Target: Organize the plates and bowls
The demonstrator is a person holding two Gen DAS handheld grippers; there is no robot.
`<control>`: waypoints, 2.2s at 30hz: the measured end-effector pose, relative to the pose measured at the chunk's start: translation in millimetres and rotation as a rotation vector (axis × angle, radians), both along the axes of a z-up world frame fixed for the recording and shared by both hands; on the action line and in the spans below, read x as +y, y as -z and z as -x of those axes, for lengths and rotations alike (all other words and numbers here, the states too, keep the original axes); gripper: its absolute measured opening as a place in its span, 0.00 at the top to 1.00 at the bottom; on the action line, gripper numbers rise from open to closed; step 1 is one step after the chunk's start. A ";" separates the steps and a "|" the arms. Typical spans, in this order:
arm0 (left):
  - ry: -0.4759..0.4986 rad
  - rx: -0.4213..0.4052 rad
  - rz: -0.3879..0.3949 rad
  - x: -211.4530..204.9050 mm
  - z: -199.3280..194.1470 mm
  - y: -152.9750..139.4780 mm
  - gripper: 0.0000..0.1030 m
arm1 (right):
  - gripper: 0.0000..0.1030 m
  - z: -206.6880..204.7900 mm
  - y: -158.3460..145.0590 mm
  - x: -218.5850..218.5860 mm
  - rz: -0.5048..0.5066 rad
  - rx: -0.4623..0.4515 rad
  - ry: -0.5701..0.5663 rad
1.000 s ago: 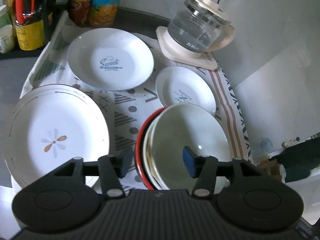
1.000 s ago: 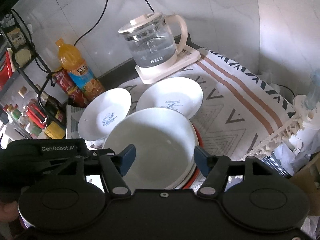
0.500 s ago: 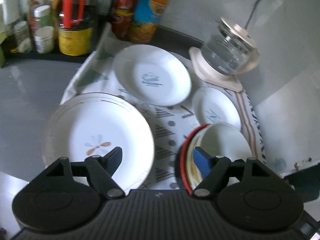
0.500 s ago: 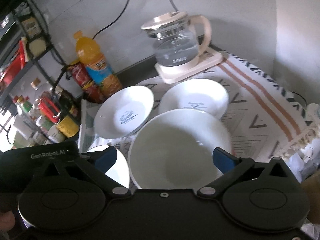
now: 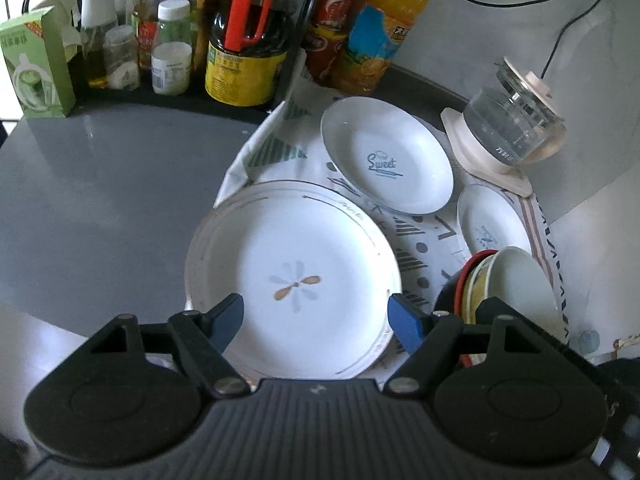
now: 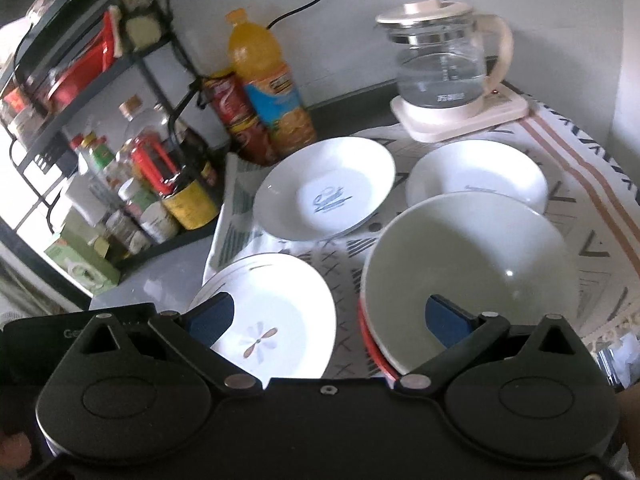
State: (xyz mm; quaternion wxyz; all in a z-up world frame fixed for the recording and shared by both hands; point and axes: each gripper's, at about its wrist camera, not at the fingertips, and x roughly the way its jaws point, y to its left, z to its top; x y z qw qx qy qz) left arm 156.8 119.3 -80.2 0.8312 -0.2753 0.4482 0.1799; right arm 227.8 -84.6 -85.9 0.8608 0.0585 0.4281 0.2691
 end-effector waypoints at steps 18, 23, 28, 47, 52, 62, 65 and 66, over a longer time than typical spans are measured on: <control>0.033 0.030 -0.055 41.2 12.6 4.3 0.25 | 0.00 -7.2 -1.2 24.5 0.086 -0.016 -0.159; 0.013 0.023 -0.037 55.1 7.5 6.7 0.25 | 0.00 -18.1 -2.4 27.3 0.100 -0.013 -0.172; -0.014 0.012 -0.026 65.6 -2.5 8.3 0.25 | 0.00 -30.1 -5.9 32.1 0.114 -0.023 -0.196; -0.020 -0.019 -0.001 65.7 -95.3 22.4 0.25 | 0.02 -125.9 3.5 42.0 0.113 0.041 -0.147; -0.060 -0.032 0.036 69.8 -122.5 33.3 0.26 | 0.18 -151.5 13.7 49.7 0.112 0.080 -0.118; -0.134 -0.023 0.117 90.0 -164.3 67.4 0.51 | 0.59 -227.6 48.2 57.2 0.071 0.233 -0.037; -0.134 -0.013 0.145 93.0 -176.1 79.7 0.58 | 0.67 -245.0 60.5 63.9 0.081 0.259 -0.029; -0.139 -0.003 0.156 93.9 -179.2 83.7 0.62 | 0.68 -250.1 64.7 66.3 0.090 0.266 -0.026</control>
